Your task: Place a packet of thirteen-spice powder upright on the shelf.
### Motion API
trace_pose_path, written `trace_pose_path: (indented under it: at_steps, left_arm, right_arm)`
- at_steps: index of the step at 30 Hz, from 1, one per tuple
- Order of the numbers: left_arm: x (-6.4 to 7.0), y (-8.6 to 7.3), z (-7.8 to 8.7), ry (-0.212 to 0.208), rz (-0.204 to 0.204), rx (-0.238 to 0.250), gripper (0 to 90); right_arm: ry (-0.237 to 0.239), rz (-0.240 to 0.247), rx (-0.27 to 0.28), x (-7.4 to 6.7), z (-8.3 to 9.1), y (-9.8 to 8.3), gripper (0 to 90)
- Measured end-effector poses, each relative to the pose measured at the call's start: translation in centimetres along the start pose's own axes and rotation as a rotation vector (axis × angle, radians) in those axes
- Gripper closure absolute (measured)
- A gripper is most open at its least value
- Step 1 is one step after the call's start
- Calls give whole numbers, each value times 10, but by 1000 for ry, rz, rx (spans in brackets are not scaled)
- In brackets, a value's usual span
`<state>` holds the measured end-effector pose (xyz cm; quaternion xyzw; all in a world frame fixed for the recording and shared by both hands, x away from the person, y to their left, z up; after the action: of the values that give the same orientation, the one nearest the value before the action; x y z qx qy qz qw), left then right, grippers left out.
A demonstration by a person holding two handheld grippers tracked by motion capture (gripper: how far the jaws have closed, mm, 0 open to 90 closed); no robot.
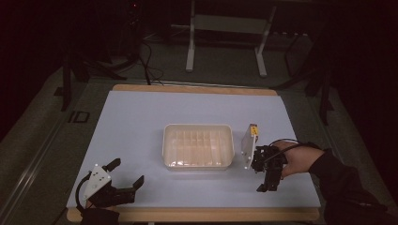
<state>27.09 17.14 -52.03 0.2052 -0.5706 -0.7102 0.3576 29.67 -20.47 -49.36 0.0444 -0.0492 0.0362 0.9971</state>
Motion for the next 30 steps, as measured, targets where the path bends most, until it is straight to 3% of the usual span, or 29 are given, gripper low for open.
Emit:
trace_pose_path:
  at_steps: [12, 22, 30]
  left_arm:
    - [0, -1, 1, 6, -8, -4, 1]
    - [-1, -2, 9, 19, 2, 6, 1]
    - [-1, -5, 17, 42, 3, 9, 1]
  right_arm:
    - [-104, -4, 29, 26, 33, 4, 160]
    - [-152, -1, 24, 44, 40, 2, 160]
    - [-190, -51, 35, 72, 48, -4, 161]
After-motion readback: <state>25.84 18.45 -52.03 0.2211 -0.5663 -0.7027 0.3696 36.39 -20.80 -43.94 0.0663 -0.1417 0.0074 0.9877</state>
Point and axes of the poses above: each handheld gripper's, and its own axes: z roughly backward along the jaws, y roughly out of its top, x roughly to its right, the point moved 10 cm from there along -z, roughly forward along the jaws, and after that the axes turned 11 degrees about -y, right-handed, at the moved point
